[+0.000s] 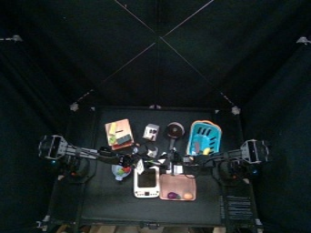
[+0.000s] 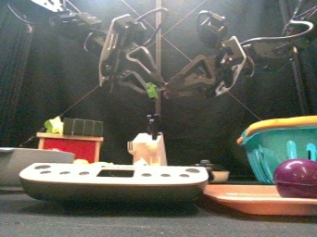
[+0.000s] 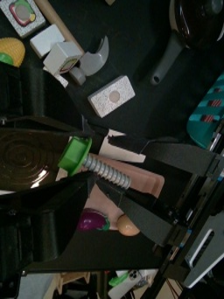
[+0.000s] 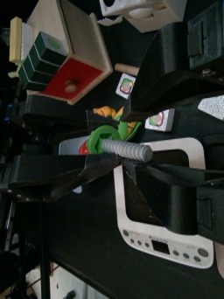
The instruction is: Hand over green screw
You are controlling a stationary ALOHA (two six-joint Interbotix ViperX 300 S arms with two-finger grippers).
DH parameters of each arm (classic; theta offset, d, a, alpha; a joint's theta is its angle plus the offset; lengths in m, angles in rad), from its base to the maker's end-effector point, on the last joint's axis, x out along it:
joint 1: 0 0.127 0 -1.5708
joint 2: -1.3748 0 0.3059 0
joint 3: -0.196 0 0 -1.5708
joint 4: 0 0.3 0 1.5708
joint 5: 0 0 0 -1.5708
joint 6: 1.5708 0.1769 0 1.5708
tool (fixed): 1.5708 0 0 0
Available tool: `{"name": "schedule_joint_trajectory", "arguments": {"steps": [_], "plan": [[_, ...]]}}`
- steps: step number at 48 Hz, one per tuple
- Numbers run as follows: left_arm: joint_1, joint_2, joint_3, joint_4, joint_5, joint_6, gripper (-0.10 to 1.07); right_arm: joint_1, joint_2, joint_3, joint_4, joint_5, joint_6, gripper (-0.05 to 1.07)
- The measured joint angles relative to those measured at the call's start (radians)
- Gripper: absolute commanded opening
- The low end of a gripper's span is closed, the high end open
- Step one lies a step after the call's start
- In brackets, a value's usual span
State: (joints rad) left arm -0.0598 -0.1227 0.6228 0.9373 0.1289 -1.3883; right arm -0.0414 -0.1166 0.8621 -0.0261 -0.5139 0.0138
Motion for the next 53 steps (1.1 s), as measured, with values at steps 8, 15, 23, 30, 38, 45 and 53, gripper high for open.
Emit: {"name": "schedule_joint_trajectory", "arguments": {"steps": [8,15,23,30,38,45,53], "plan": [[-0.002,-0.002,0.0,0.0,0.0,0.0,0.64,0.0,0.0,0.0,-0.002,0.0,0.0,0.77],[-0.002,0.002,0.002,-0.002,0.0,0.0,0.64,0.0,0.0,-0.002,-0.002,0.002,0.0,0.75],[0.0,0.015,0.002,0.0,0.0,0.0,0.64,0.0,0.0,-0.005,-0.003,0.002,0.0,0.65],[0.002,0.026,0.0,0.0,0.0,0.0,0.64,0.002,0.002,-0.005,-0.003,0.008,0.0,0.57],[0.003,0.028,0.0,-0.002,0.0,0.0,0.65,0.0,0.0,-0.008,-0.005,0.025,0.0,0.53],[0.003,0.026,0.002,-0.002,0.0,0.002,0.68,0.002,0.0,-0.009,-0.005,0.035,-0.002,0.53],[0.003,0.026,0.002,0.009,0.0,0.008,0.77,0.002,0.002,-0.012,-0.005,0.048,-0.003,0.53]]}}
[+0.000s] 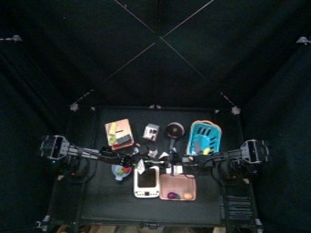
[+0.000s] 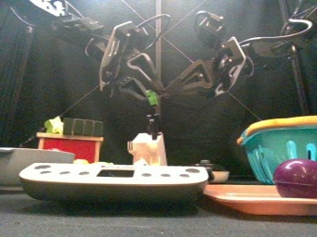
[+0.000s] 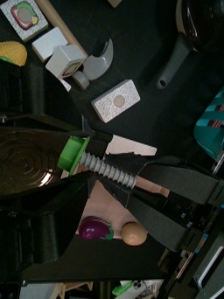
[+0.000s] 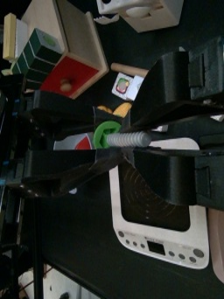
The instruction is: Hand over green screw
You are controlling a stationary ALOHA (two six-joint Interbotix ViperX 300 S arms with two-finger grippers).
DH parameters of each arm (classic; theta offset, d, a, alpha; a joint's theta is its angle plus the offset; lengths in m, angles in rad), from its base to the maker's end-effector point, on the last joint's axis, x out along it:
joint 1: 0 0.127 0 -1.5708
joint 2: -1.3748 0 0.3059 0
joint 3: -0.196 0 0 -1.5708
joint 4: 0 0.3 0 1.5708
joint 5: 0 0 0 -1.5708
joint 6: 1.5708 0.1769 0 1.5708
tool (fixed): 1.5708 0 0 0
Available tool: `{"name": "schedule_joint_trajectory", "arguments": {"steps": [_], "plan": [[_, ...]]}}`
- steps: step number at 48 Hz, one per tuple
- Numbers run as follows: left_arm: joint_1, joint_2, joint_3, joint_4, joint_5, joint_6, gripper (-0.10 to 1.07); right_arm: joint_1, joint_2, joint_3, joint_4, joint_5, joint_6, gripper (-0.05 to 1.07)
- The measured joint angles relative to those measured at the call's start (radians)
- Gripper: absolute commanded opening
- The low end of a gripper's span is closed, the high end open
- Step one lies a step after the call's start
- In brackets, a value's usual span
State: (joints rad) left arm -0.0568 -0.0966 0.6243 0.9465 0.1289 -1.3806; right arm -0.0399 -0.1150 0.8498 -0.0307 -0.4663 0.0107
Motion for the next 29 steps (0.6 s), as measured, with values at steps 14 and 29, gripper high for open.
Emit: {"name": "schedule_joint_trajectory", "arguments": {"steps": [14,29], "plan": [[0.0,-0.005,0.005,0.028,0.0,0.0,0.85,0.0,-0.002,0.0,0.0,0.003,0.002,0.53],[0.0,-0.052,0.028,0.048,0.0,-0.005,0.85,0.003,-0.002,0.0,0.0,0.011,0.003,0.53]]}}
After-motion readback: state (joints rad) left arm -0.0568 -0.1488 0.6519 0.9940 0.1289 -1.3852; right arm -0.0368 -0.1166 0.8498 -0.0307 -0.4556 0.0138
